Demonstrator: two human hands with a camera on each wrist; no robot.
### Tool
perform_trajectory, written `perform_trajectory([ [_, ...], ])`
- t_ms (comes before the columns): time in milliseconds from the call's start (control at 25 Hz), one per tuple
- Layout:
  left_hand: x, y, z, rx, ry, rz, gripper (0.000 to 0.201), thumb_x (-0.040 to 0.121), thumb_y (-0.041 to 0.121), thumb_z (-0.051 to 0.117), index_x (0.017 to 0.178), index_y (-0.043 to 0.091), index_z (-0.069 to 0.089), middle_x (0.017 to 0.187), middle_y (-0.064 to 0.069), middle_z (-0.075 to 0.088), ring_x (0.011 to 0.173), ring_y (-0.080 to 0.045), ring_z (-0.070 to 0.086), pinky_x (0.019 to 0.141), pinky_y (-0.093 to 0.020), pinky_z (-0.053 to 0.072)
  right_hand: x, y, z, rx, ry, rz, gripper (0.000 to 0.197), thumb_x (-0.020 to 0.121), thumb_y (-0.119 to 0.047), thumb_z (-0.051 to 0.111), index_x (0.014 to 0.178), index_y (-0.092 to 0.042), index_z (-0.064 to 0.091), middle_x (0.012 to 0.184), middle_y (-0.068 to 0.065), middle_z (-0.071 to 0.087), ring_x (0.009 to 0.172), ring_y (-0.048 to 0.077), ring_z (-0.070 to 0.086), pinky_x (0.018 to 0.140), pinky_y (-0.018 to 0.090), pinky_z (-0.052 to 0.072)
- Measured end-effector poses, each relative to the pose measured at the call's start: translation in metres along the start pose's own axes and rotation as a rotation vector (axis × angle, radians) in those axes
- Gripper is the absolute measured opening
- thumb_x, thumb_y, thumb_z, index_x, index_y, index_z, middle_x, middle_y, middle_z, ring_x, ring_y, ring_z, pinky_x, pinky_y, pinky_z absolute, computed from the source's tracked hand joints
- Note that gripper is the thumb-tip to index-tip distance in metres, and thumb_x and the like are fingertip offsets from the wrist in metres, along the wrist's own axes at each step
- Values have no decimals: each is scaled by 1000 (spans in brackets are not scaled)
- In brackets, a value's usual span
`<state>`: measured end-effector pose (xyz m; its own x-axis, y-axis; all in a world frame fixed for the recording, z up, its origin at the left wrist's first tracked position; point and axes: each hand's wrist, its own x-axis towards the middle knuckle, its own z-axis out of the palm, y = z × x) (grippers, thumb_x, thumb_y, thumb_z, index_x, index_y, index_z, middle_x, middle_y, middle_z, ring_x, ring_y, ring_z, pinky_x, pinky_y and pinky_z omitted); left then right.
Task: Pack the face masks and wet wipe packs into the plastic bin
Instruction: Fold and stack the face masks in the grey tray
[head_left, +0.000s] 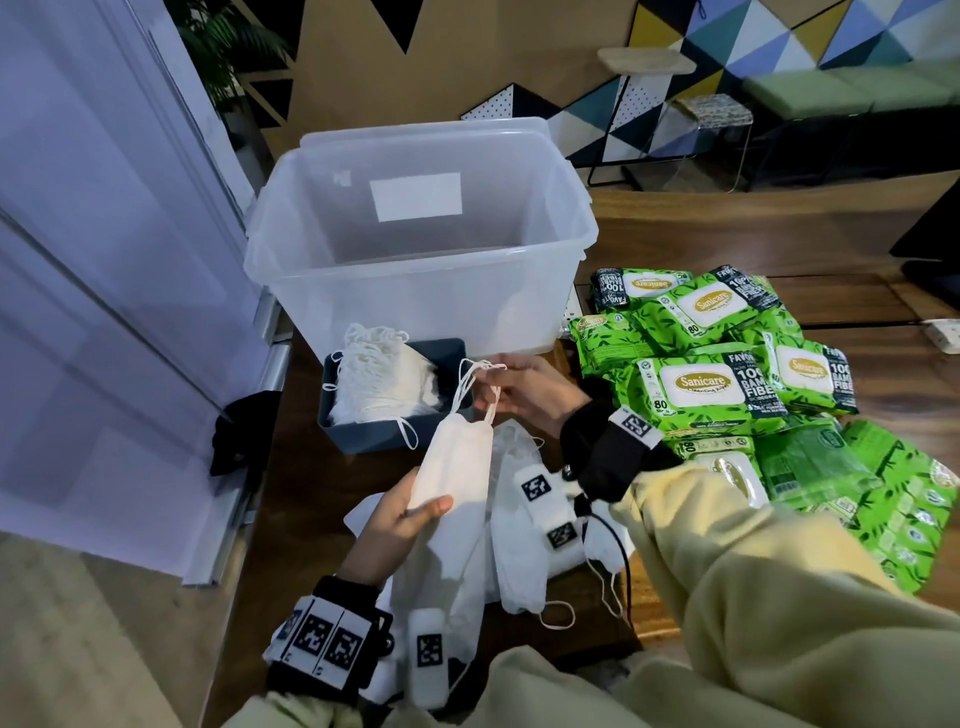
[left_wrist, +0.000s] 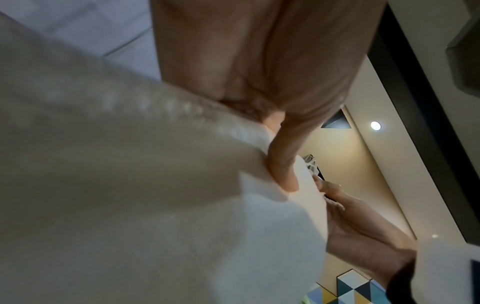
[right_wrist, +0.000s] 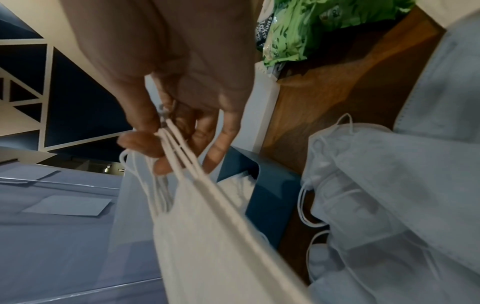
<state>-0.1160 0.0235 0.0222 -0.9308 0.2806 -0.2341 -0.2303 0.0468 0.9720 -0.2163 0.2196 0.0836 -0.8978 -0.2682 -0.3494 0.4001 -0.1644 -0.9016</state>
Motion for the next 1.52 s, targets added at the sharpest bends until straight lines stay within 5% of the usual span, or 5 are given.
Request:
perform_trajectory([
  [520, -5, 2, -6, 24, 32, -87, 46, 71, 25, 60, 116, 22, 55, 100, 14, 69, 92, 3, 64, 76, -12, 49, 3, -5, -29, 39, -33, -45, 18, 92, 2, 49, 97, -13, 56, 70, 2, 68, 63, 14, 67, 62, 23, 56],
  [800, -18, 0, -38, -167, 312, -119, 20, 89, 10, 58, 109, 15, 59, 104, -6, 68, 92, -21, 64, 81, -34, 52, -5, 83, -38, -1672, -343, -304, 43, 88, 5, 45, 127, -11, 50, 133, 12, 50, 121, 28, 49, 90, 38, 48],
  [920, -23, -1, -37, -201, 348, -121, 24, 92, 7, 51, 114, 12, 56, 106, -5, 67, 94, -20, 64, 83, -32, 54, -18, 119, -42, -1955, -689, -504, 60, 80, 3, 60, 134, -16, 44, 152, 16, 25, 137, 32, 29, 94, 43, 44],
  [1120, -24, -4, -26, -206, 360, -102, 25, 90, 4, 53, 112, 15, 58, 102, -1, 69, 91, -14, 66, 75, -22, 56, -17, 128, -49, -1848, -612, -680, 51, 47, -13, 89, 91, -16, 63, 117, 13, 63, 112, 29, 59, 76, 33, 54],
  [1520, -14, -8, -4, -201, 410, -66, 39, 86, 13, 65, 123, 12, 54, 110, -5, 67, 100, -22, 64, 80, -30, 52, -50, 53, -77, -638, 150, -212, 22, 78, -9, 72, 76, -22, 55, 68, 0, 59, 61, 9, 50, 59, 19, 38],
])
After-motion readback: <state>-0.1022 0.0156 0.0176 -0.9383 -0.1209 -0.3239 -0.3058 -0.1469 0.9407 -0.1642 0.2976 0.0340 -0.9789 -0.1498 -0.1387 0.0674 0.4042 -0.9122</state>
